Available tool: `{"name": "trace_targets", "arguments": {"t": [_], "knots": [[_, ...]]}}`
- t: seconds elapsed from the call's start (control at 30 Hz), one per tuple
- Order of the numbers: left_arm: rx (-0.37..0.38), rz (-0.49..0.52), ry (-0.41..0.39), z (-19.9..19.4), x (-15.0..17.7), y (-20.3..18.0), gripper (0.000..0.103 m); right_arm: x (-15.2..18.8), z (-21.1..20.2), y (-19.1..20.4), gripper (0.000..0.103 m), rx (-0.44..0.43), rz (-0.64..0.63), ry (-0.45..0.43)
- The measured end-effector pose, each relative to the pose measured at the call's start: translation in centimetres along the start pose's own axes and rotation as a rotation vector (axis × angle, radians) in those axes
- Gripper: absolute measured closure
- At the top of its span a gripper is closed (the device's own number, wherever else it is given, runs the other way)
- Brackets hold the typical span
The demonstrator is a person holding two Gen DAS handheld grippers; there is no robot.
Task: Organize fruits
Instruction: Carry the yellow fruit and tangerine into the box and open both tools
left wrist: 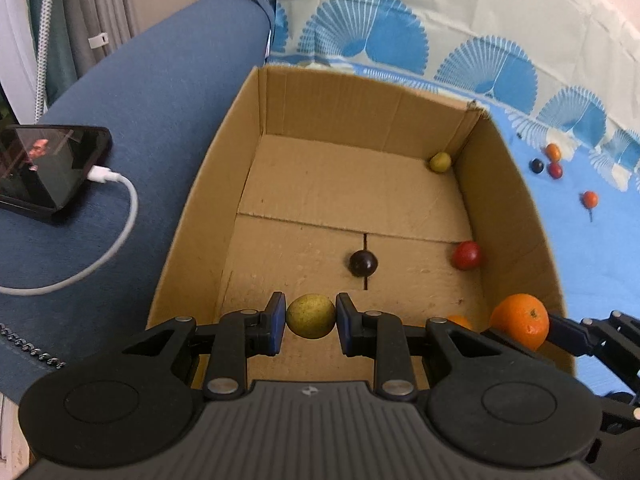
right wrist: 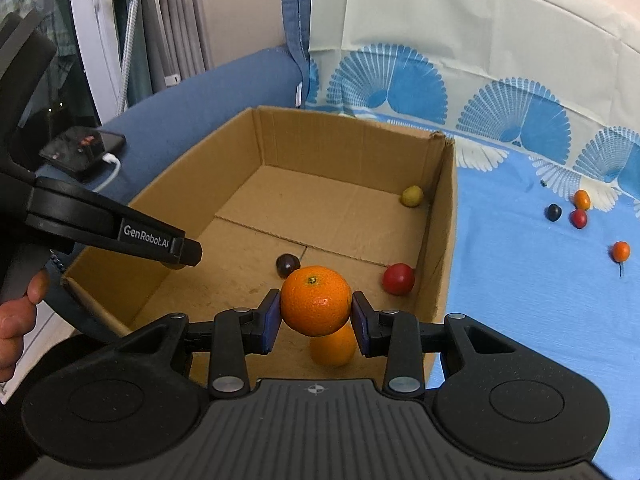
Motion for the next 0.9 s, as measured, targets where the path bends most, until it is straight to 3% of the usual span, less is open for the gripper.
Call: {"name": "trace_targets", "arguments": {"t": [0.5, 0.53, 0.57, 0.6, 0.63, 0.7, 0.9], "knots": [[-0.017, 0.068, 0.053, 3.7, 1.9, 0.0, 0.072, 1.9, 3.0, 0.2, 0.064, -0.001, -0.065, 0.056], [-0.008, 0.074, 0.046, 3.7, 1.8, -0.1, 0.062, 1.9, 3.1, 0.3, 0.063, -0.006, -0.081, 0.061], [-0.002, 0.080, 0.037, 3.5, 1.7, -0.3, 0.038, 1.9, 3.1, 0.4, 0.063, -0.006, -0.096, 0.064], [0.003, 0.082, 0.022, 3.3, 1.5, -0.5, 0.025, 1.9, 3.1, 0.5, 0.059, -0.010, -0.111, 0.064], [0.004, 0.082, 0.004, 3.0, 1.3, -0.5, 0.004, 1.8, 2.9, 0.7, 0.052, -0.011, -0.129, 0.058], [0.013, 0.084, -0.050, 2.0, 0.8, -0.8, 0.000, 1.4, 2.4, 1.0, 0.024, 0.000, -0.164, 0.030], [0.035, 0.109, -0.045, -0.4, 1.2, -1.3, 0.000, 0.7, -0.6, 1.0, 0.011, 0.009, -0.137, 0.027]]}}
Point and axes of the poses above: each gripper's, at about its wrist camera, not at the fingertips, and z roughly the way its jaws point, y to its left, x to its underside, the point moved 8 cm from there along z, roughly the way its jaws point, and after that the axes turned 14 degrees about -y, right-handed, at the moved point
